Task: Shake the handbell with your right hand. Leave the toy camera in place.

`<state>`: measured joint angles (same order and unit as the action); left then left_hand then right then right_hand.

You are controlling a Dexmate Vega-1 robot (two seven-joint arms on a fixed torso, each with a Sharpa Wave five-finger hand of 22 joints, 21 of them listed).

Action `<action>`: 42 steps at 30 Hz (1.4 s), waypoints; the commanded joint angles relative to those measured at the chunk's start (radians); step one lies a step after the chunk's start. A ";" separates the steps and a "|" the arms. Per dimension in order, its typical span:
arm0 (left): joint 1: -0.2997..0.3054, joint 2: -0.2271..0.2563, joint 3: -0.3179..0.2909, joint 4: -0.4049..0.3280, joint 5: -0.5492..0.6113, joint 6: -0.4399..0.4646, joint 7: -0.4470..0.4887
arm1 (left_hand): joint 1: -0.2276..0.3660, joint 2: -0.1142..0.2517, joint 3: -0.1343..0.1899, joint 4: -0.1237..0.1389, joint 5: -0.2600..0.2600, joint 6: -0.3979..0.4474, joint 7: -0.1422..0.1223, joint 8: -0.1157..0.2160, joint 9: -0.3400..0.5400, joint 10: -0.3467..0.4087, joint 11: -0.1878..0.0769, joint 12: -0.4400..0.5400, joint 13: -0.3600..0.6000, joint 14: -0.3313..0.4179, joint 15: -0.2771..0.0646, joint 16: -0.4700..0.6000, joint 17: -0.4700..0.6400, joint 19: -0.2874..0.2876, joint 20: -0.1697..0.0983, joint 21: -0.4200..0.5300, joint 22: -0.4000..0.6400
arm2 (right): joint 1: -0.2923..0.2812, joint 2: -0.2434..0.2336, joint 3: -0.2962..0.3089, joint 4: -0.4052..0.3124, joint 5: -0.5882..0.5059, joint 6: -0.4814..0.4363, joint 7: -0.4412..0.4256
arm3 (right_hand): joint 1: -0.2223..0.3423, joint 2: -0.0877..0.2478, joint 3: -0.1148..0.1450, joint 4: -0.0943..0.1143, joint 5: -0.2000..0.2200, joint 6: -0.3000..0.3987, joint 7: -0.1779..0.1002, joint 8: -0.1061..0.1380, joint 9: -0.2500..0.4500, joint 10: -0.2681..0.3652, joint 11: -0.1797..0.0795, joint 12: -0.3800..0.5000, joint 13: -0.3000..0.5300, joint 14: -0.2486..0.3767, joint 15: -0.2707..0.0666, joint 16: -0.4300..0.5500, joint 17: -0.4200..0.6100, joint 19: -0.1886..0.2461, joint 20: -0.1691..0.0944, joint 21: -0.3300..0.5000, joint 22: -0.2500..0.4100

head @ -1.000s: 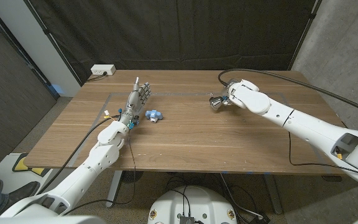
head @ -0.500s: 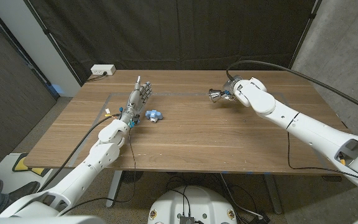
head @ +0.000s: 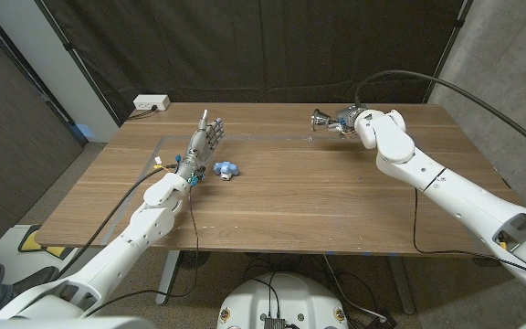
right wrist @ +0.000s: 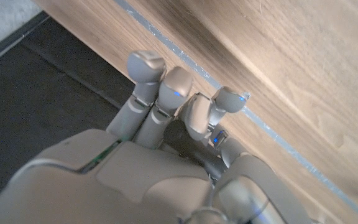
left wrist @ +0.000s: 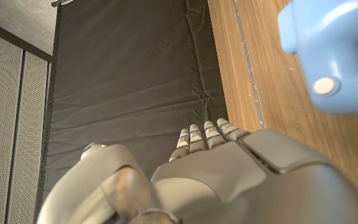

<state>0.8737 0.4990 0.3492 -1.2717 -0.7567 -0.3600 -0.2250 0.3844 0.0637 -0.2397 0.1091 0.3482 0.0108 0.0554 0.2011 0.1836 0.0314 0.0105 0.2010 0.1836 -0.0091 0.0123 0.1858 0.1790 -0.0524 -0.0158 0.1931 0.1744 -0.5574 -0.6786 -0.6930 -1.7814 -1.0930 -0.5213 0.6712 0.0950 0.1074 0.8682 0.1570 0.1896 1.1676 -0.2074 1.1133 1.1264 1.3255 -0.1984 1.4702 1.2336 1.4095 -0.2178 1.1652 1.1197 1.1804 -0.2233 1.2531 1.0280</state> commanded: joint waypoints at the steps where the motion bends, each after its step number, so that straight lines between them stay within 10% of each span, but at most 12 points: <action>1: 0.022 0.014 -0.005 -0.034 0.003 0.006 0.019 | 0.003 0.006 -0.012 0.000 -0.001 0.005 0.001 0.000 0.005 0.003 0.001 0.002 0.006 -0.002 0.003 0.003 0.004 -0.006 -0.001 0.004 0.005 | -0.121 0.032 0.145 -0.093 0.314 -0.211 -0.270 | -0.014 0.007 0.012 -0.005 -0.005 0.001 -0.001 0.006 -0.004 0.004 0.003 0.082 0.003 0.002 -0.001 0.009 -0.005 0.013 -0.001 -0.009 -0.003; 20: 0.051 0.027 -0.007 -0.077 0.006 0.007 0.040 | 0.005 0.009 -0.015 0.000 -0.001 0.005 0.003 0.000 0.005 0.004 0.001 0.002 0.006 -0.002 0.002 0.003 0.004 -0.009 0.002 0.004 0.005 | -0.252 0.016 0.287 -0.182 0.756 -0.200 -0.736 | -0.019 0.009 0.031 -0.010 -0.009 -0.007 0.001 0.029 -0.022 0.010 0.003 0.084 0.003 0.004 0.000 0.041 -0.033 0.033 -0.001 -0.016 0.023; 42: 0.047 0.042 0.002 -0.103 0.017 0.033 0.052 | 0.007 0.012 -0.019 0.000 -0.002 0.005 0.004 -0.001 0.005 0.004 0.001 0.002 0.006 -0.003 0.003 0.002 0.004 -0.011 0.006 0.003 0.005 | -0.393 0.218 0.592 -0.080 1.505 0.131 -0.996 | -0.020 0.011 0.048 -0.011 -0.011 -0.021 0.001 0.052 -0.038 0.008 0.003 0.083 0.003 0.003 0.000 0.072 -0.058 0.055 -0.001 -0.007 0.083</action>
<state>0.9283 0.5336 0.3434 -1.3621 -0.7463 -0.3400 -0.1763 0.3923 0.0717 -0.2490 0.1099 0.3482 0.0108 0.0554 0.2011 0.1836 0.0314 0.0105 0.2010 0.1836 -0.0091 0.0123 0.1858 0.1790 -0.0578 -0.0104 0.1931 0.1744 -0.8919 -0.5681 -0.2423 -1.9096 -0.0023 -0.5327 -0.2324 0.0853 0.1017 0.9045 0.1463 0.1816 1.1534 -0.2074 1.1565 1.0813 1.3271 -0.1967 1.4702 1.2337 1.4095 -0.2178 1.2293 1.0645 1.2284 -0.2251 1.2393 1.0974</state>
